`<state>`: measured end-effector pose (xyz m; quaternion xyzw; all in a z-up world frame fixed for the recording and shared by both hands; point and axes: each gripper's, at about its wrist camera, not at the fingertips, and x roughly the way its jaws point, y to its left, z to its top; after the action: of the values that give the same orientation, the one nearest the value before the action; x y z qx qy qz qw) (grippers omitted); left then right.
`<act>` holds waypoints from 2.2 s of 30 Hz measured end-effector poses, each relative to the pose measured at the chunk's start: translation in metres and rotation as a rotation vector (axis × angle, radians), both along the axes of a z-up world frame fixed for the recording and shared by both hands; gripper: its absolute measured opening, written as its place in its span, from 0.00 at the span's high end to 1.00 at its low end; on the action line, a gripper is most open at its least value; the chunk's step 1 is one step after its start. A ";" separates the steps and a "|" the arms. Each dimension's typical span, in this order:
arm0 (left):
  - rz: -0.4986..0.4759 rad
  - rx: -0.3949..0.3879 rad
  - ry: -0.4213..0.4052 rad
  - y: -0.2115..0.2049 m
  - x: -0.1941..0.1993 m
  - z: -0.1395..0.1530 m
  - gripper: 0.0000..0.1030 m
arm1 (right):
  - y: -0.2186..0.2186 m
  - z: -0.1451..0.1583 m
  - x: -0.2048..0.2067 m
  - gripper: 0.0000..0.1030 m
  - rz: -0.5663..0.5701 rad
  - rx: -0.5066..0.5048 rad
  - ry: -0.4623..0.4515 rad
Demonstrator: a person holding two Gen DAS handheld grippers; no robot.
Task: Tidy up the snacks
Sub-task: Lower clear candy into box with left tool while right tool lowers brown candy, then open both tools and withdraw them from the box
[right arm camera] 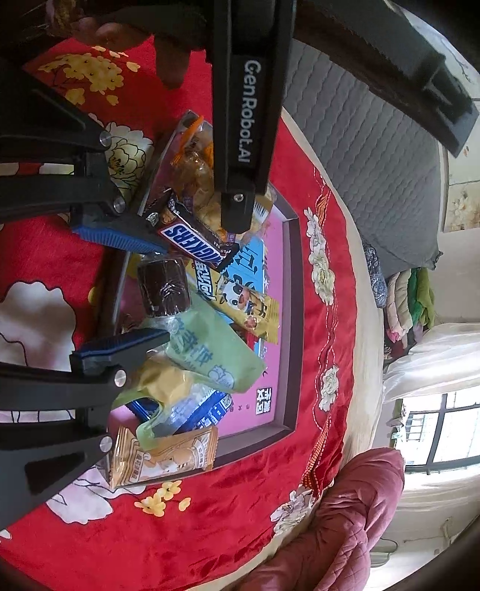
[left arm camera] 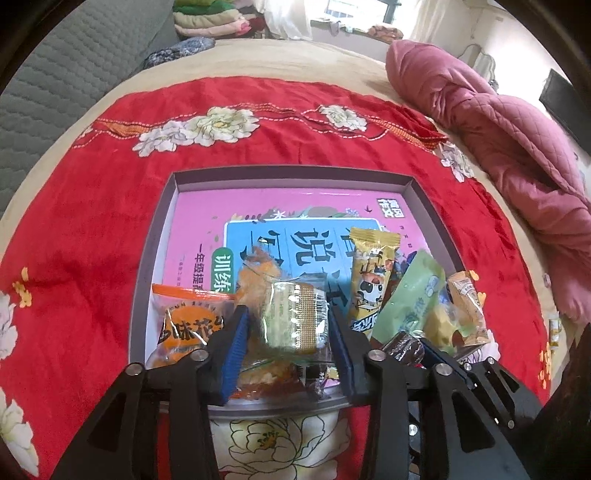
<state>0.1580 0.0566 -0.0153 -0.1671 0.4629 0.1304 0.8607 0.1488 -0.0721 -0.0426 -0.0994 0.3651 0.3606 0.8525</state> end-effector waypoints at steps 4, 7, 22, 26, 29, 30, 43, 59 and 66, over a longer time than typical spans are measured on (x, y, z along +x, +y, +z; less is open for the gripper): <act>0.006 -0.010 -0.002 0.003 -0.001 -0.001 0.52 | -0.002 0.001 -0.001 0.60 -0.005 -0.001 -0.005; 0.009 -0.030 -0.008 0.005 -0.002 0.000 0.50 | -0.003 0.002 0.000 0.59 -0.010 0.002 -0.007; 0.005 -0.025 -0.040 0.007 -0.016 0.016 0.45 | -0.008 0.008 -0.001 0.52 -0.024 0.018 -0.029; -0.001 -0.014 -0.044 0.006 -0.020 0.020 0.45 | -0.013 0.012 -0.003 0.52 -0.029 0.035 -0.035; -0.003 -0.009 -0.050 0.004 -0.024 0.024 0.44 | -0.017 0.016 -0.005 0.50 -0.038 0.050 -0.040; -0.004 -0.007 -0.052 0.003 -0.025 0.025 0.44 | -0.019 0.017 -0.005 0.50 -0.041 0.053 -0.041; -0.025 0.012 -0.081 -0.009 -0.049 0.042 0.37 | -0.038 0.036 -0.016 0.37 -0.102 0.070 -0.072; -0.045 0.030 -0.081 -0.026 -0.080 0.050 0.26 | -0.065 0.063 -0.037 0.16 -0.227 0.073 -0.083; -0.031 0.011 -0.070 -0.025 -0.094 0.049 0.26 | -0.072 0.077 -0.050 0.12 -0.255 0.070 -0.095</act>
<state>0.0640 0.0317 0.0333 -0.1596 0.4341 0.1137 0.8793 0.0984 -0.1444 0.0344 -0.0394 0.3214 0.2565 0.9107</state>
